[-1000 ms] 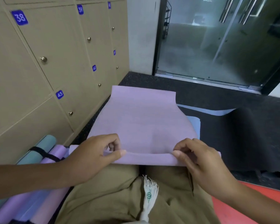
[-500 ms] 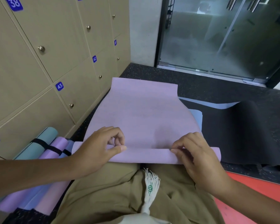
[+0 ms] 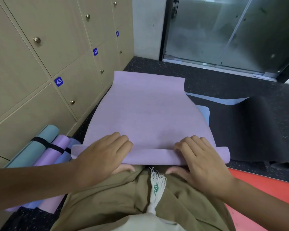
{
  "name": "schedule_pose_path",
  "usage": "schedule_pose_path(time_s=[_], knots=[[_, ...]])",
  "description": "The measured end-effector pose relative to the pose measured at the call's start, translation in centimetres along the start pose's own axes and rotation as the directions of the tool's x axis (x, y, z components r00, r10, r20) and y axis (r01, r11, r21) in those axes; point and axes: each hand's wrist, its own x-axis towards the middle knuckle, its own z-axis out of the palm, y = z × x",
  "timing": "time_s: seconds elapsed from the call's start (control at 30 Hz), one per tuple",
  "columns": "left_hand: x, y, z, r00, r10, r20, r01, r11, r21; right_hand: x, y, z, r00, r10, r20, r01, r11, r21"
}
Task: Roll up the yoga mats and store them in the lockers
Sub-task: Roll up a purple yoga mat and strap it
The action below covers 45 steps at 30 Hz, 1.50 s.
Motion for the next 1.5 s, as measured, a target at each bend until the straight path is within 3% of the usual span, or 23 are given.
schedule_pose_path(time_s=[0.1,0.33,0.5,0.63,0.83,0.9,0.97,1.03,1.23,1.37,1.43,1.5], knots=[[-0.1,0.2,0.3,0.999,0.047,-0.014,-0.045,0.990,0.133,0.0,0.1,0.3,1.000,-0.021,0.023,0.021,1.000,-0.019],[-0.5,0.8,0.9,0.997,0.034,-0.072,-0.019,0.980,0.197,-0.4,0.3,0.7,0.997,-0.070,0.015,0.070,0.998,-0.003],[-0.2,0.8,0.4,0.994,-0.033,-0.103,0.049,0.985,0.162,-0.3,0.5,0.8,0.997,-0.061,0.045,0.060,0.997,0.044],[0.4,-0.3,-0.3,0.991,-0.102,-0.089,0.106,0.994,0.038,0.1,0.7,0.5,0.998,-0.056,0.041,0.053,0.996,0.073],[0.8,-1.5,0.2,0.980,-0.194,-0.037,0.192,0.980,-0.057,1.1,0.7,-0.1,0.990,0.019,0.141,-0.045,0.983,0.178],[0.6,-1.6,0.6,0.976,-0.218,-0.020,0.216,0.973,-0.081,1.5,0.8,-0.4,0.976,0.112,0.188,-0.161,0.948,0.274],[0.8,-2.1,0.6,0.965,-0.260,0.004,0.259,0.956,-0.138,2.1,1.0,-0.7,0.928,0.263,0.265,-0.355,0.839,0.413],[1.0,-2.5,0.7,0.951,-0.305,0.048,0.308,0.933,-0.186,2.6,1.3,-0.8,0.888,0.347,0.300,-0.453,0.765,0.457],[1.0,-2.6,0.8,0.901,-0.379,0.211,0.427,0.860,-0.280,3.3,1.4,-1.3,0.842,0.377,0.386,-0.532,0.702,0.474],[1.8,-2.7,0.7,0.807,-0.446,0.387,0.569,0.762,-0.309,3.5,1.4,-1.1,0.819,0.420,0.391,-0.566,0.702,0.432],[2.1,-3.0,0.8,0.780,-0.475,0.408,0.609,0.725,-0.321,3.7,1.5,-1.0,0.803,0.449,0.392,-0.590,0.689,0.421],[2.1,-3.1,0.9,0.805,-0.471,0.361,0.586,0.723,-0.366,4.0,1.8,-0.9,0.796,0.458,0.395,-0.599,0.690,0.406]])
